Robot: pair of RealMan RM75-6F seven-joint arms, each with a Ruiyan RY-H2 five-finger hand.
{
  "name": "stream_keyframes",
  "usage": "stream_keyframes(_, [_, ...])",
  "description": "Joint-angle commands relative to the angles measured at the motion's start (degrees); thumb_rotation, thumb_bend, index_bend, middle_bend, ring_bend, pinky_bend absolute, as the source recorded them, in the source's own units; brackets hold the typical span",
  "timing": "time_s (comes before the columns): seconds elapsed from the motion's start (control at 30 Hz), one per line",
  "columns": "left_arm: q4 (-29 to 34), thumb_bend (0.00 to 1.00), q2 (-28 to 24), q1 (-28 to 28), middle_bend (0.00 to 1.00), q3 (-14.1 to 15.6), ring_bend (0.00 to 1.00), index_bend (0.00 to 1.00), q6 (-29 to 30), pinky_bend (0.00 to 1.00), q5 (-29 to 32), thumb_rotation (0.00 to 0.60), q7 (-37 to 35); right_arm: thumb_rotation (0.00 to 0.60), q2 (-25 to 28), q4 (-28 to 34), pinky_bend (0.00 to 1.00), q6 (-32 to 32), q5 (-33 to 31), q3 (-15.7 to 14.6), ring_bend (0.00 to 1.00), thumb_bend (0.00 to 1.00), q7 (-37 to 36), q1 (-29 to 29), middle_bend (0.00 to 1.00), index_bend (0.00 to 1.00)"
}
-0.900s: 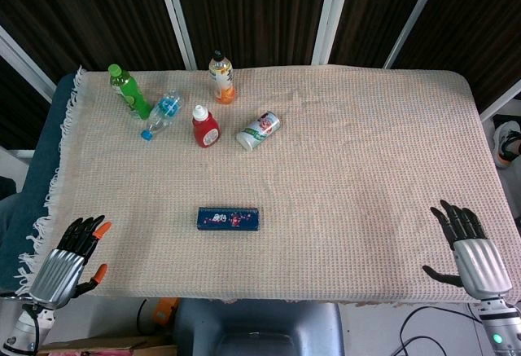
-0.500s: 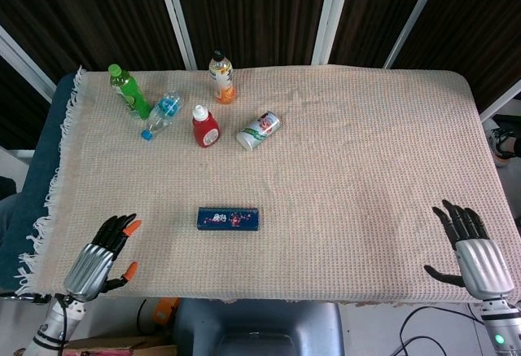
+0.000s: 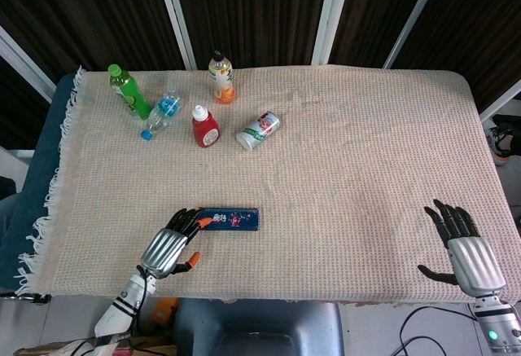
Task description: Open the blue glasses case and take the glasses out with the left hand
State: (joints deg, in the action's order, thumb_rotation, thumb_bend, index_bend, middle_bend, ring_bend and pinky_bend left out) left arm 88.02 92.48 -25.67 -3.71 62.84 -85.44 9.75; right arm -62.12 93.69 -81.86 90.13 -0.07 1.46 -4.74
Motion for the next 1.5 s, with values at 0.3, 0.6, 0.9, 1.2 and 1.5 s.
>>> stream_keyframes(0.3, [-5.25, 0.39, 9.83, -5.56, 0.00, -6.90, 0.00, 0.27, -3.80, 0.00, 10.09, 0.600, 6.24, 0.600, 0.90, 0.07, 0.00, -0.18, -0.10, 0.04, 0.00, 0.15, -1.78, 0.01, 0.00, 0.00])
stream_keyframes(0.6, [-9.22, 0.39, 12.62, -7.99, 0.00, -9.15, 0.00, 0.29, -5.00, 0.00, 15.34, 0.600, 8.45, 0.600, 1.33, 0.10, 0.00, -0.33, 0.10, -0.07, 0.00, 0.15, -2.63, 0.05, 0.00, 0.00])
stream_keyframes(0.9, [-10.23, 0.39, 13.01, -9.33, 0.00, -9.37, 0.00, 0.33, -5.65, 0.00, 18.24, 0.600, 9.30, 0.600, 1.74, 0.16, 0.00, -0.71, -0.07, 0.09, 0.00, 0.15, -3.40, 0.19, 0.00, 0.00])
stream_keyframes(1.2, [-9.87, 0.40, 12.51, -10.14, 0.00, -8.94, 0.00, 0.39, -5.84, 0.00, 19.98, 0.600, 10.20, 0.600, 1.92, 0.30, 0.00, -0.94, -0.06, 0.09, 0.00, 0.15, -3.61, 0.31, 0.00, 0.00])
stream_keyframes(1.5, [-7.99, 0.47, 11.72, -10.66, 0.00, -8.17, 0.00, 0.45, -5.24, 0.00, 19.80, 0.600, 10.64, 0.600, 2.05, 0.25, 0.00, -1.29, 0.12, 0.10, 0.00, 0.15, -4.08, 0.44, 0.00, 0.00])
